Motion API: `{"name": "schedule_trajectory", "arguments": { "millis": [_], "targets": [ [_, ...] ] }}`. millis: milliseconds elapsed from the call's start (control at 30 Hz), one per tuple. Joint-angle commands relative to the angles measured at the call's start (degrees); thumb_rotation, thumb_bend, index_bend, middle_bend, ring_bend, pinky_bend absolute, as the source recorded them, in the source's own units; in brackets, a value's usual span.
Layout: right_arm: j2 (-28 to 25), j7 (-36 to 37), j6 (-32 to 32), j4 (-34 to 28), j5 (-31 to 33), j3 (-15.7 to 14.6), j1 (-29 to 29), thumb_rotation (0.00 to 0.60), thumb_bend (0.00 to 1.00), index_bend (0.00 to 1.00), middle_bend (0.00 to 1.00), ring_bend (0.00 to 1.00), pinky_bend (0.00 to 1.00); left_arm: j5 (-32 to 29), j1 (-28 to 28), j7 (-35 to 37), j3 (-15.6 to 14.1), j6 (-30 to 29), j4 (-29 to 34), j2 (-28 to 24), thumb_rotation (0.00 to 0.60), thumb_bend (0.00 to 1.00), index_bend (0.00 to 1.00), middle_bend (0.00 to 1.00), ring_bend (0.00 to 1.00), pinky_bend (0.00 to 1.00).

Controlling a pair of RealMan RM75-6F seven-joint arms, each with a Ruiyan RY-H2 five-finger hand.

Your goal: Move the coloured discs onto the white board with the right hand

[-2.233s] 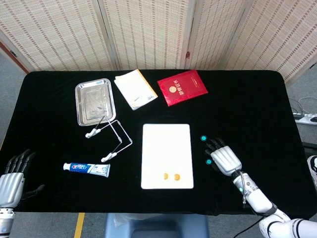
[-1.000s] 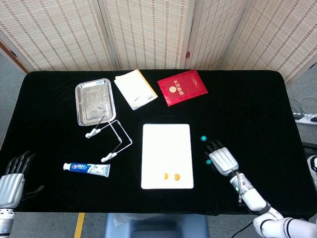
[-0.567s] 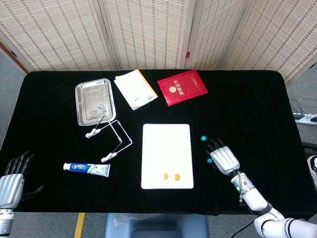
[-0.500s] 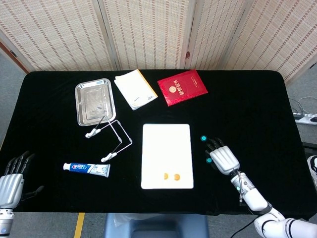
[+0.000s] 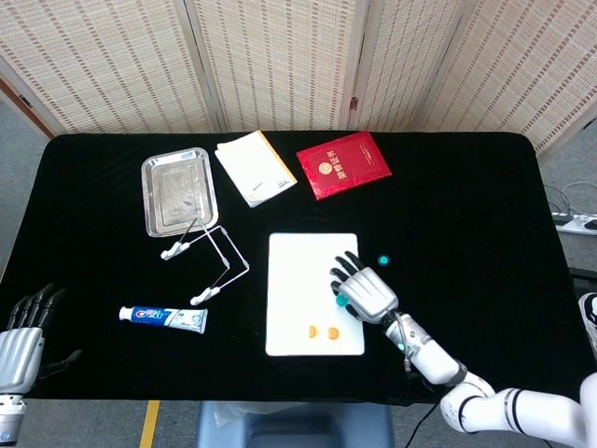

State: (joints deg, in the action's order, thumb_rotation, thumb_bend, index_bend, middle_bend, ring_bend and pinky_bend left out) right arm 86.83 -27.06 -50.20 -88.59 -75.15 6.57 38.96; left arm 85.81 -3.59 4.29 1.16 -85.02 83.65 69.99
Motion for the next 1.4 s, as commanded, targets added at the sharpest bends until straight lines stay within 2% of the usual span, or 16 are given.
{"name": "schedule_trajectory", "arguments": {
  "millis": [33,367,767,833,967,1033,1100,1267,1400],
  "targets": [
    [3.2,-3.9,2.3,0.6,3.9,2.1,3.2,0.6,0.43,0.52,0.23,0.06,0.0,-0.2,0.1,0.2,0.0,0.0,-0.1,-0.1,0.6,0.2,0.03,0.02,0.07,0.0],
    [8.5,-9.6,3.4,5.0,11.7,3.9,8.1,0.6,0.43,0.5,0.22,0.06,0.0,-0.4,0.6,1.1,-0.1,-0.2,-0.9,-0.2,0.6,0.2,0.03,0.02,0.07,0.0],
    [10.3,-10.5,3.4,8.6,16.2,4.1,11.1,0.6,0.43,0.42,0.19,0.05,0.0,-0.2,0.6,1.2,-0.2,0.0,-1.1,0.0,0.6,0.2,0.03,0.02,0.07,0.0],
    [10.3,-10.3,3.4,8.6,16.3,3.9,11.2,0.6,0.43,0.37,0.18,0.05,0.0,-0.2,0.6,1.1,-0.2,-0.1,-1.1,0.0,0.6,0.2,0.03,0.02,0.07,0.0],
    [9.6,-8.9,2.9,8.4,15.2,3.1,11.1,0.6,0.43,0.15,0.16,0.03,0.0,-0.4,0.6,1.0,-0.2,0.2,-1.1,0.0,0.6,0.2,0.03,0.02,0.07,0.0],
    [8.8,-7.9,2.0,8.1,14.6,3.0,10.7,0.6,0.43,0.11,0.16,0.03,0.0,-0.3,0.5,0.9,-0.2,0.2,-1.0,0.1,0.6,0.2,0.03,0.02,0.07,0.0],
    [7.7,-6.5,0.5,7.8,13.9,3.1,9.9,0.6,0.43,0.11,0.16,0.03,0.0,-0.2,0.5,1.0,-0.1,0.2,-1.0,0.1,0.6,0.2,0.03,0.02,0.07,0.0],
    [3.8,-4.0,-2.1,7.6,14.3,3.2,7.5,0.6,0.43,0.26,0.16,0.04,0.0,-0.3,0.3,1.0,0.0,0.4,-1.2,0.1,0.6,0.2,0.03,0.02,0.07,0.0],
    [0.6,-2.0,-3.2,8.1,15.3,2.9,5.4,0.6,0.43,0.3,0.17,0.04,0.0,-0.1,0.2,1.0,0.0,0.3,-1.1,0.2,0.6,0.2,0.03,0.02,0.07,0.0]
  ]
}}
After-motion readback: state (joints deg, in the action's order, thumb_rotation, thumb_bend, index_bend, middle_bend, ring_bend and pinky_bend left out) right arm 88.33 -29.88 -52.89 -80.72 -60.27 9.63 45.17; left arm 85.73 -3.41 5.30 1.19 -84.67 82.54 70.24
